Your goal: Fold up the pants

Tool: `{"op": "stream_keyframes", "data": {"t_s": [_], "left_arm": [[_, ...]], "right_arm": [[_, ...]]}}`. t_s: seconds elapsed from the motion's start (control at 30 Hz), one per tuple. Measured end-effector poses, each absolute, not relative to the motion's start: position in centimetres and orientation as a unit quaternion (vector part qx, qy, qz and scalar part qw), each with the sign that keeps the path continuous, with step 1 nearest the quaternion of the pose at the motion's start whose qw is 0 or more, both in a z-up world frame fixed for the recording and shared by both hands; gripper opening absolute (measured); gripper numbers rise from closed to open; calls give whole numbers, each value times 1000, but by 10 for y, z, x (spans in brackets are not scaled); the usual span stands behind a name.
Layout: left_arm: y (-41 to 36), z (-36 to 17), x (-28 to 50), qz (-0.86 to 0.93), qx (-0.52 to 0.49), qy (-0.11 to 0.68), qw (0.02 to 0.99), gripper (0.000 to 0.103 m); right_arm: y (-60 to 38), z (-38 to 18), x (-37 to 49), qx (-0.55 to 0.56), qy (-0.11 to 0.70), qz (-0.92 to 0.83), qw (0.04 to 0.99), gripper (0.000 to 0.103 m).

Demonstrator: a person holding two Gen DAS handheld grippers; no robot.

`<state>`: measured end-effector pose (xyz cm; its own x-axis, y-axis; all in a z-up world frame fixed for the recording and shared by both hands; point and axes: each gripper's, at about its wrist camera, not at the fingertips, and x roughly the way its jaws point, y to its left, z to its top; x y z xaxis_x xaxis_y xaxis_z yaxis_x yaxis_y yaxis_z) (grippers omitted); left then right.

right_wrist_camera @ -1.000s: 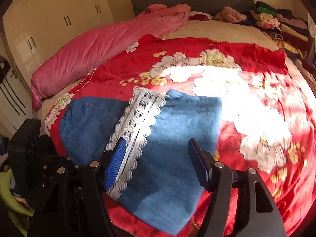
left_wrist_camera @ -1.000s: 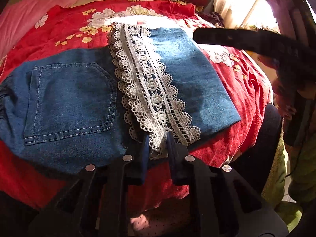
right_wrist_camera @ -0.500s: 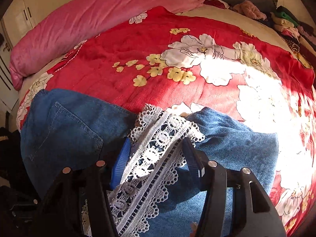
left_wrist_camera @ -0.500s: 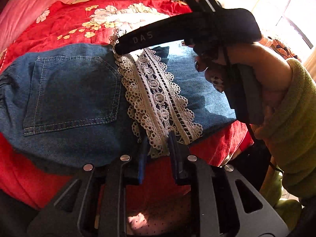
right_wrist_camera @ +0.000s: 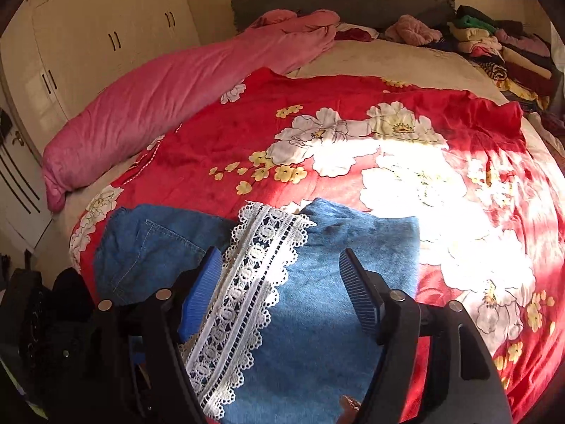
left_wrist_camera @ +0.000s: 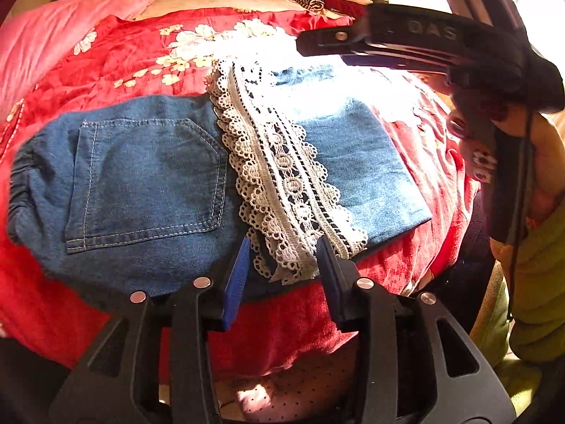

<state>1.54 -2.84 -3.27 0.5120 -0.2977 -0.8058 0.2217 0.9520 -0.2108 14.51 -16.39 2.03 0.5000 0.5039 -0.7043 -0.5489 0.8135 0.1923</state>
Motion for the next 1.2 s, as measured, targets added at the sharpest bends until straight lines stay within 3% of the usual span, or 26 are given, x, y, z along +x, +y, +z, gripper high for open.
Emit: {"op": "stream_keyframes", "data": {"t_s": [0.17, 0.33, 0.53, 0.67, 0.77, 1.2], "left_arm": [[-28, -25, 17, -141, -30, 460, 876, 40], [-22, -17, 15, -127, -28, 450, 884, 46], [-8, -9, 13, -106, -33, 442, 890, 64], [3, -3, 11, -84, -38, 436, 895, 85], [12, 1, 10, -66, -44, 432, 898, 92], [54, 10, 0, 2, -57, 420, 906, 93]], "right_arm": [[-187, 24, 129, -18, 378, 274, 884, 88], [-198, 26, 120, -14, 372, 258, 891, 95], [-202, 31, 114, -19, 364, 248, 898, 97], [-200, 35, 110, -22, 359, 250, 899, 98], [-197, 39, 106, -25, 353, 257, 899, 98], [-162, 65, 96, -48, 326, 307, 893, 98]]}}
